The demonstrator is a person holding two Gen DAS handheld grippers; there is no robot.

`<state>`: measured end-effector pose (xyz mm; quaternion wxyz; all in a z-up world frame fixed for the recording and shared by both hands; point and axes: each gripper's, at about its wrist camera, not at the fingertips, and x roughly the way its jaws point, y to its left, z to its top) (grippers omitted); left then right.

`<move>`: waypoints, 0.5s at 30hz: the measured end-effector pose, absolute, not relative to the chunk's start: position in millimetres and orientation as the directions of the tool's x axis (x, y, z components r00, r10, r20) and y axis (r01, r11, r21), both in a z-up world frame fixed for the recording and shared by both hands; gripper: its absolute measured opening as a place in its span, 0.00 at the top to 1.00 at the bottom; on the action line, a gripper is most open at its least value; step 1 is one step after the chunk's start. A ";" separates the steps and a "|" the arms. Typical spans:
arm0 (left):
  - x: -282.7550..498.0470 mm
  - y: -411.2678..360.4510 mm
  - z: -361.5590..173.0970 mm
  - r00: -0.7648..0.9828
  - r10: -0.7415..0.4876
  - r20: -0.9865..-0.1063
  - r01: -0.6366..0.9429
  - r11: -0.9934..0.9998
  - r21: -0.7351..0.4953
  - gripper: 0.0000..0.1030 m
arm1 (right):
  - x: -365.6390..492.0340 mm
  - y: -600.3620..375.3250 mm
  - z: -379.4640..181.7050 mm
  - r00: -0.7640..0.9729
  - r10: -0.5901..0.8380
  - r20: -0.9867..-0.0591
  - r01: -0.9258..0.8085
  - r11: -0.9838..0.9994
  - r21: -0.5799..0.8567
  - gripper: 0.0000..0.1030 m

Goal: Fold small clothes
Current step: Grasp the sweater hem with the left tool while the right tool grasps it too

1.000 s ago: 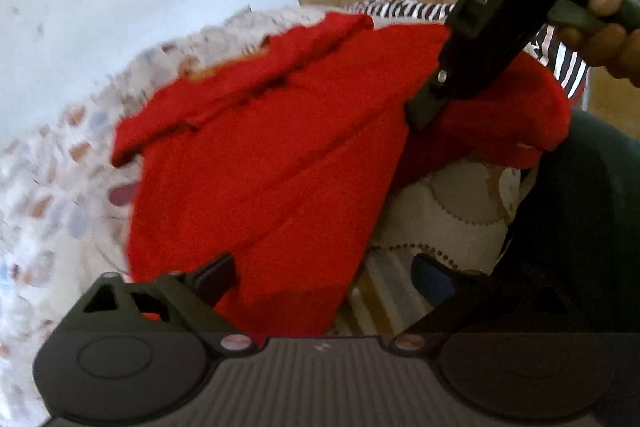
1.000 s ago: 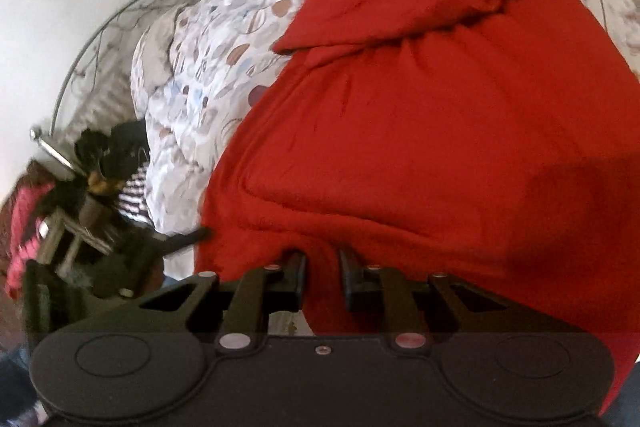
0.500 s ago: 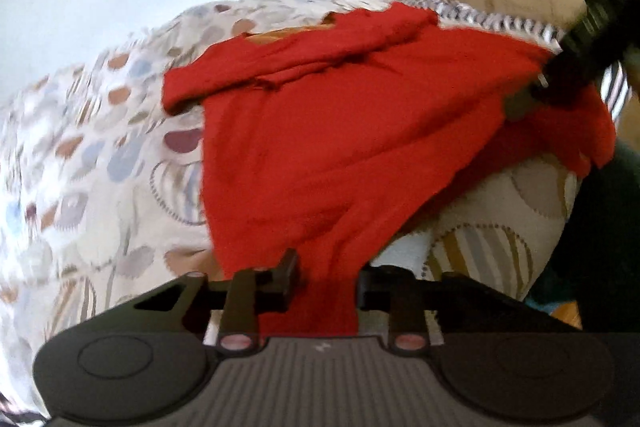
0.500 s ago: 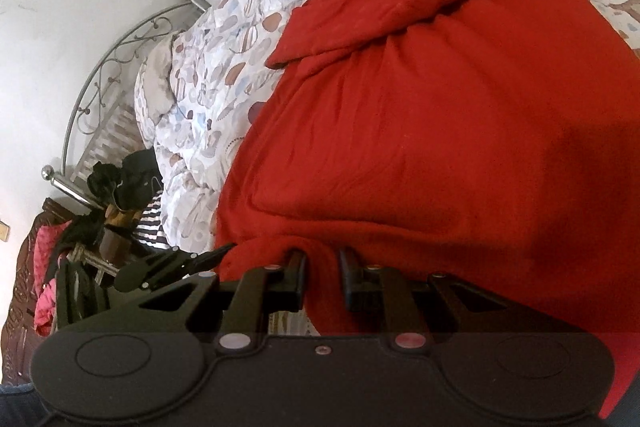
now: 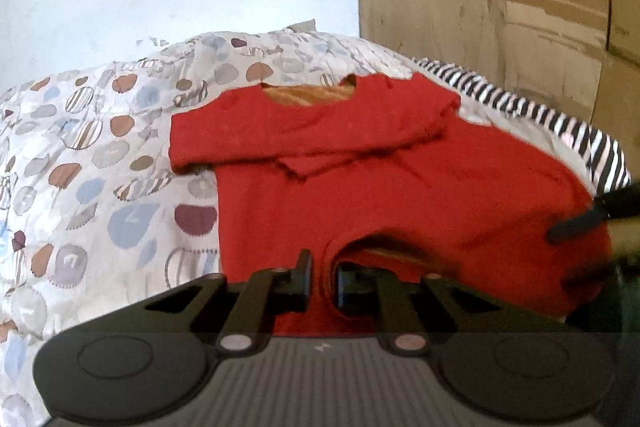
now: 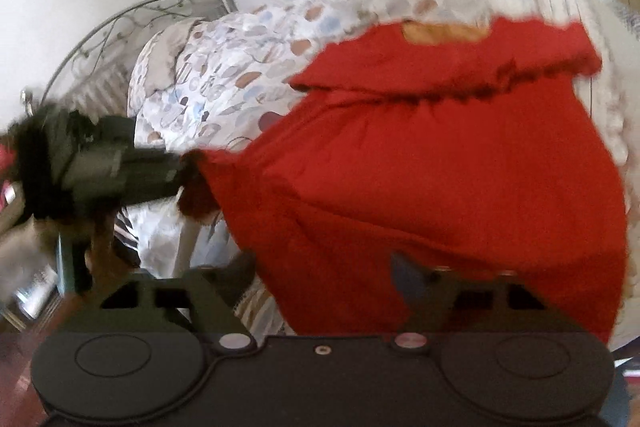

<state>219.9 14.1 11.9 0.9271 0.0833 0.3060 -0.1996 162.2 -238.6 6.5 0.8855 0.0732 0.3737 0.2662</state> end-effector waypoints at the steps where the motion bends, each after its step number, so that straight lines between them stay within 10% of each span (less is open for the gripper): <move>1: 223.8 13.6 14.1 0.732 -0.320 -0.601 0.418 0.908 0.026 0.89 | 155.1 -233.4 6.1 0.592 0.509 -0.625 -0.432 0.855 0.287 0.14; 15: 203.6 11.4 42.6 0.806 -0.315 -0.502 0.398 0.915 0.065 0.89 | 112.2 -147.4 -58.5 0.866 -0.009 -0.500 -0.281 0.819 -0.501 0.16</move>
